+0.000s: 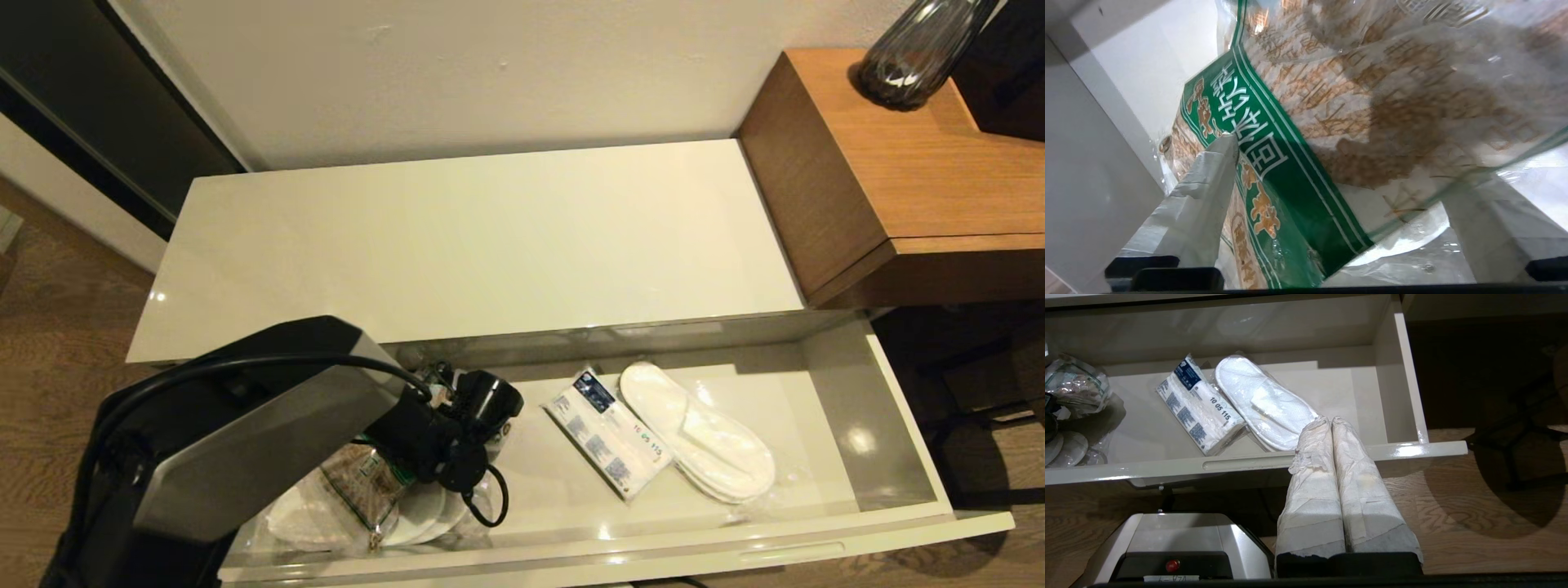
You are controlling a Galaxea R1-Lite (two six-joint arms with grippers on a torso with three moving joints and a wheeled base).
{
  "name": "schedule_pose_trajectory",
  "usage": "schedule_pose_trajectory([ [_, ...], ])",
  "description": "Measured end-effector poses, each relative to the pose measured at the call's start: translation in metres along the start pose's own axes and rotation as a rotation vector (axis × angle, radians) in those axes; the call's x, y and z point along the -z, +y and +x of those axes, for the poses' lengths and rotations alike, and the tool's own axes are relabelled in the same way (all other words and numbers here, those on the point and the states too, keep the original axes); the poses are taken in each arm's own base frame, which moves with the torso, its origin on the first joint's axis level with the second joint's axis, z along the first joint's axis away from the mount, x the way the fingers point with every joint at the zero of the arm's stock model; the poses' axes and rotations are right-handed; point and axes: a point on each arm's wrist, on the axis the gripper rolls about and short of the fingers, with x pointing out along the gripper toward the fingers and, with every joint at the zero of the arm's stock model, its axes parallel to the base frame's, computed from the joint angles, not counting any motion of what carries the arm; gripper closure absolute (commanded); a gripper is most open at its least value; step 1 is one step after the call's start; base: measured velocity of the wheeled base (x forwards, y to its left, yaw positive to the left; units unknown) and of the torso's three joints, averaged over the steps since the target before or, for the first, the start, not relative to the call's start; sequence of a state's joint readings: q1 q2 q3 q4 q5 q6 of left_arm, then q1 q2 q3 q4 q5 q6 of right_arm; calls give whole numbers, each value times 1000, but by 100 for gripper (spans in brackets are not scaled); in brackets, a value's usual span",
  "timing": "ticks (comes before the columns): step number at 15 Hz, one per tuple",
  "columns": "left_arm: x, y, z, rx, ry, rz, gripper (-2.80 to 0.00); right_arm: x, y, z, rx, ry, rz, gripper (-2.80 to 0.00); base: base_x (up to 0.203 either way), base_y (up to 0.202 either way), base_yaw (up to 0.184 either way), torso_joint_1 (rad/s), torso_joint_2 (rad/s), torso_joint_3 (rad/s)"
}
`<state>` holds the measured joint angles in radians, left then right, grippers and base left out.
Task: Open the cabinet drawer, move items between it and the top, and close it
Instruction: Place the solid drinks on the table
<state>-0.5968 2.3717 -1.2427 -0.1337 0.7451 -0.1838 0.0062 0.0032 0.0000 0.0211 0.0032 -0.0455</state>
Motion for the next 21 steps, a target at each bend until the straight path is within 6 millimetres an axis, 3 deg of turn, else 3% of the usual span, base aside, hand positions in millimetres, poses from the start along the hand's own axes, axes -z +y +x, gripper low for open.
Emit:
schedule_pose_trajectory([
  [9, 30, 14, 47, -49, -87, 29, -280, 0, 0, 0, 0, 0, 0, 0, 0, 0, 0, 0, 0, 0],
  [10, 31, 14, 51, -54, -92, 27, 0, 0, 0, 0, 0, 0, 1, 0, 0, 0, 0, 0, 0, 0],
  [15, 31, 14, 55, -58, -92, 23, 0, 0, 0, 0, 0, 0, 0, 0, 0, 0, 0, 0, 0, 0],
  [21, 0, 25, 34, -40, -165, -9, 0, 0, 0, 0, 1, 0, 0, 0, 0, 0, 0, 0, 0, 0],
])
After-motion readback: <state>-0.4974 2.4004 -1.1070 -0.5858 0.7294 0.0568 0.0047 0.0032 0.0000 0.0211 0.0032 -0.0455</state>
